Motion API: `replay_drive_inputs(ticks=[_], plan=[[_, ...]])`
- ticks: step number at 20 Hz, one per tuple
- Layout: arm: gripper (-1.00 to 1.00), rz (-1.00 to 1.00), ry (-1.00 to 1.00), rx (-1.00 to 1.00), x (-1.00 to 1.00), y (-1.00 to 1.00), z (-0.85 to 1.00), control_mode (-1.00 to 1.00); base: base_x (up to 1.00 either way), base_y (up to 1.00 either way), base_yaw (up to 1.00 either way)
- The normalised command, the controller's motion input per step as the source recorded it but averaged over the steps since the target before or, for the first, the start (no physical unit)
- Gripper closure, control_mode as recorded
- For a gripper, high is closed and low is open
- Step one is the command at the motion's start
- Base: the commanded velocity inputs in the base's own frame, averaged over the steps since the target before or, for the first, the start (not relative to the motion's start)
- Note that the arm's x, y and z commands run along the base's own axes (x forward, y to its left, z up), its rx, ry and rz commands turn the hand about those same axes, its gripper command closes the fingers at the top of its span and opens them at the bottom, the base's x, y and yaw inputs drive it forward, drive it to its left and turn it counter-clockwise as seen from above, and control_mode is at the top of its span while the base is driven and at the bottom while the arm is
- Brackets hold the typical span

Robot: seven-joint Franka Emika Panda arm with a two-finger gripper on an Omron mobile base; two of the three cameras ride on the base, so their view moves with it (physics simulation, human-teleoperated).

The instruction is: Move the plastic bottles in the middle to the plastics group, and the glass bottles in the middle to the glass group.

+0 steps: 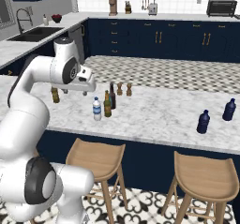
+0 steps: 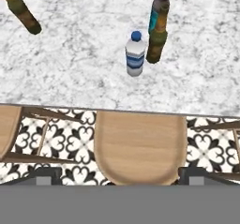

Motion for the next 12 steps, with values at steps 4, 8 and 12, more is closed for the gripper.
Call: replay_drive_inputs(ticks=[4, 8, 12], plan=[[-1.0, 0.01, 0.0, 0.0, 0.42, -0.18, -0.16, -1.0, 0.0, 0.0, 0.0], [-1.0, 0.02, 0.0, 0.0, 0.45, -0.04, -0.37, -1.0, 0.0, 0.0, 0.0], [-1.0, 0.02, 0.0, 0.0, 0.49, 0.0, -0.5, -1.0, 0.0, 0.0, 0.0]])
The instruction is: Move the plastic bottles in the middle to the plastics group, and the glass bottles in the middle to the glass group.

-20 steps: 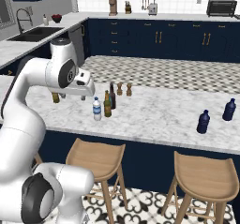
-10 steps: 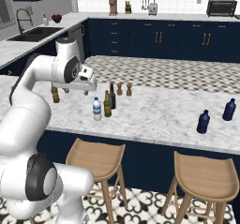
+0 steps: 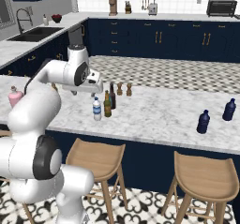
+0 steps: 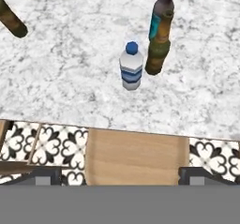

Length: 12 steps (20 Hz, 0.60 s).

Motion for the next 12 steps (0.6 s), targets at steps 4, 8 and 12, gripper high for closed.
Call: replay_drive_inputs(ticks=[4, 8, 12], plan=[[-1.0, 0.01, -0.07, 0.0, 0.57, 0.0, -0.32, -1.0, 0.0, 0.0, 0.0], [-1.0, 0.0, -0.09, 0.0, 0.26, 0.0, -0.03, -1.0, 0.0, 0.0, 0.0], [-1.0, -0.01, -0.04, -0.04, 0.18, 0.05, -0.06, -1.0, 0.0, 0.0, 0.0]])
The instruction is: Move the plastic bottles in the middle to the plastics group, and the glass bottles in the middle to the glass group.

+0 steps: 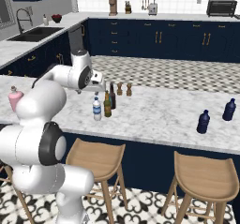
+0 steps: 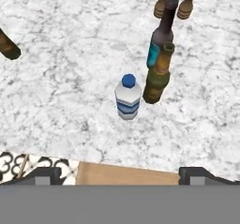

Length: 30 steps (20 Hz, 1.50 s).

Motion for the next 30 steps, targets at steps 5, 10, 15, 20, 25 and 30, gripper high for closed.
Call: replay_drive_inputs(ticks=[5, 10, 15, 20, 25, 30], plan=[[-1.0, 0.0, 0.0, -0.09, 0.27, 0.0, -0.29, -1.0, 0.0, 0.0, 0.0], [-1.0, 0.0, -0.04, 0.0, 0.29, 0.0, -0.51, -1.0, 0.0, 0.0, 0.0], [-1.0, 0.0, -0.02, 0.0, 0.34, 0.0, -0.34, -1.0, 0.0, 0.0, 0.0], [-1.0, 0.0, -0.03, 0.0, 0.08, 0.01, -0.15, -1.0, 0.0, 0.0, 0.0], [-1.0, 0.0, -0.02, 0.0, 0.01, 0.02, -0.15, -1.0, 0.0, 0.0, 0.0], [-1.0, 0.0, -0.02, 0.0, 0.07, 0.08, -0.25, -1.0, 0.0, 0.0, 0.0]])
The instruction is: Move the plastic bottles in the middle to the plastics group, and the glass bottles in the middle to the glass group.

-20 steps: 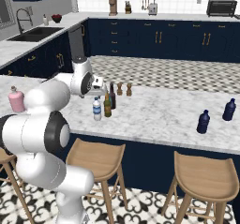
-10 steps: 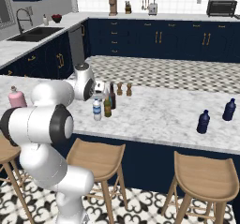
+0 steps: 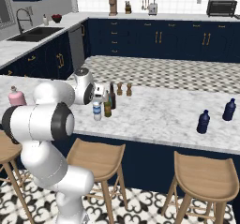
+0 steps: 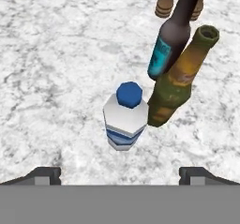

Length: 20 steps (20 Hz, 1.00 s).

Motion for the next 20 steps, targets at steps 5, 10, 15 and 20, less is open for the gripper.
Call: replay_drive_inputs(ticks=[5, 10, 15, 20], plan=[[-1.0, 0.0, -0.02, 0.0, 0.32, 0.01, -0.23, -1.0, 0.0, 0.0, 0.0], [-1.0, 0.0, 0.0, 0.0, 0.37, 0.0, -0.13, -1.0, 0.0, 0.0, 0.0], [-1.0, 0.0, 0.0, 0.0, 0.3, 0.0, -0.12, -1.0, 0.0, 0.0, 0.0], [-1.0, 0.0, 0.0, 0.0, 0.09, 0.0, -0.17, -1.0, 0.0, 0.0, 0.0]])
